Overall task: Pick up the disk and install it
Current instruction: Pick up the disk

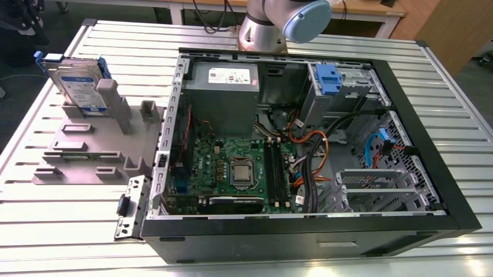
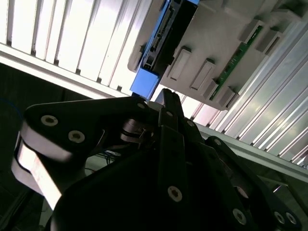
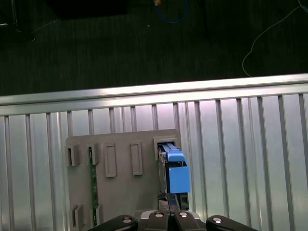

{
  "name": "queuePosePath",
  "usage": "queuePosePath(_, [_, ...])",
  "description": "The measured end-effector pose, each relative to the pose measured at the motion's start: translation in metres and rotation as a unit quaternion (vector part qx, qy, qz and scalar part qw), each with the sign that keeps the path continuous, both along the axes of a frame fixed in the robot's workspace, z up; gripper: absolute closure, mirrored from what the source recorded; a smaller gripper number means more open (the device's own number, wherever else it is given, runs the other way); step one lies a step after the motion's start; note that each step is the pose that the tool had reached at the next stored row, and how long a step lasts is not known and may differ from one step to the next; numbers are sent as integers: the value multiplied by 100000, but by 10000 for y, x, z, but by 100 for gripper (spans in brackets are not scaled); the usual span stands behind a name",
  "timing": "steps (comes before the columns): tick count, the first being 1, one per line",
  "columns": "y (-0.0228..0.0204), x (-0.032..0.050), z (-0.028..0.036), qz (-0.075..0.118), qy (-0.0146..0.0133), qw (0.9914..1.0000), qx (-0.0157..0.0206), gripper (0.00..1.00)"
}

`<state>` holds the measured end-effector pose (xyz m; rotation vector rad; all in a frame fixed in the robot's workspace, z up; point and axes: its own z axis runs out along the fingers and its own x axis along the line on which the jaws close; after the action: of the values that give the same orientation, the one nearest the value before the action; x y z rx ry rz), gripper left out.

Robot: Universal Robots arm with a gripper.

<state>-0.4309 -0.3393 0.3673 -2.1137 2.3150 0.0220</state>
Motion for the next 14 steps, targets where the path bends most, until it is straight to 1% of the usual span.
queuePosePath(3, [1, 0, -24, 47, -3, 100000, 39, 89])
queuePosePath(4, [1, -2, -37, 54, 4, 100000, 41, 83])
queuePosePath(5, [2, -4, -51, 52, 34, 100000, 47, 83])
queuePosePath(7, [4, -5, -81, 51, 178, 100000, 49, 71])
queuePosePath(8, [5, -5, -95, 51, 294, 100000, 46, 71])
queuePosePath(9, [7, -5, -109, 44, 435, 99999, 46, 65])
queuePosePath(10, [8, -5, -127, -30, 518, 99999, 45, 65])
queuePosePath(12, [11, -6, -163, -261, 566, 99998, 50, 53])
queuePosePath(13, [14, -6, -181, -351, 595, 99998, 47, 53])
queuePosePath(14, [15, -7, -197, -385, 613, 99997, 46, 47])
